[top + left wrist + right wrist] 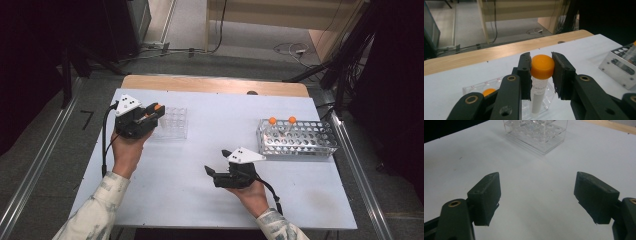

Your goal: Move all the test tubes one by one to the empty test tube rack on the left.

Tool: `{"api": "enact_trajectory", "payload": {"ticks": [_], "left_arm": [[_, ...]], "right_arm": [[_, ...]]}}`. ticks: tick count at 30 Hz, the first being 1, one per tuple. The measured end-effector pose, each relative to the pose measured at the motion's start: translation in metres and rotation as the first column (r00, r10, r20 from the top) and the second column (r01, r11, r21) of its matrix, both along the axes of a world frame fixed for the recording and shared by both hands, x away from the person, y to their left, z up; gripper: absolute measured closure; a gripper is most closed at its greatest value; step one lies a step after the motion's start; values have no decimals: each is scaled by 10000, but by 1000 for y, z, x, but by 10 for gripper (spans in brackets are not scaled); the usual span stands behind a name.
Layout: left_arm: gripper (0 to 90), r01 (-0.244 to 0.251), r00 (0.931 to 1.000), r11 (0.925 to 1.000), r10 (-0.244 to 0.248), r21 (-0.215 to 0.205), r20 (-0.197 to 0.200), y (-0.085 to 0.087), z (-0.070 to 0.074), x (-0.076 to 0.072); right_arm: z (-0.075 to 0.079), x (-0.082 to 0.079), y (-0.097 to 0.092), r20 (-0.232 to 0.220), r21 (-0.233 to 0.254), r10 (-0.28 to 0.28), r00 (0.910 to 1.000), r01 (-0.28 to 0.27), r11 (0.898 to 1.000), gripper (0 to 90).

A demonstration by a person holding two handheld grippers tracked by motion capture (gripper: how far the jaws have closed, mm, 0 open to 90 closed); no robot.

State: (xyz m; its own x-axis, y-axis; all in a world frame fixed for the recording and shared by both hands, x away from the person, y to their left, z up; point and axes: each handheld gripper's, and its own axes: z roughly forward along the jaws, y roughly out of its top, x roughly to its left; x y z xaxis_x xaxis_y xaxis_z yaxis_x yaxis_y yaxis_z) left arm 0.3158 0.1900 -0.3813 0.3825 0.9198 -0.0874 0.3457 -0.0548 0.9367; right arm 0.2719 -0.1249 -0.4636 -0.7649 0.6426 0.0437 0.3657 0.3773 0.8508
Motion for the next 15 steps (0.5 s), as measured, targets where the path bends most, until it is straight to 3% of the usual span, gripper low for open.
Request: {"api": "enact_trajectory", "payload": {"ticks": [9, 15], "left_arm": [[706, -679, 9977, 9970, 677, 379, 82, 7, 1, 14], [706, -838, 9965, 9952, 836, 503, 69, 8, -3, 21]], "right_arm": [[0, 0, 0, 48, -23, -7, 10000, 8, 10000, 201], [-1, 0, 0, 35, -67, -38, 10000, 38, 10000, 201]]}}
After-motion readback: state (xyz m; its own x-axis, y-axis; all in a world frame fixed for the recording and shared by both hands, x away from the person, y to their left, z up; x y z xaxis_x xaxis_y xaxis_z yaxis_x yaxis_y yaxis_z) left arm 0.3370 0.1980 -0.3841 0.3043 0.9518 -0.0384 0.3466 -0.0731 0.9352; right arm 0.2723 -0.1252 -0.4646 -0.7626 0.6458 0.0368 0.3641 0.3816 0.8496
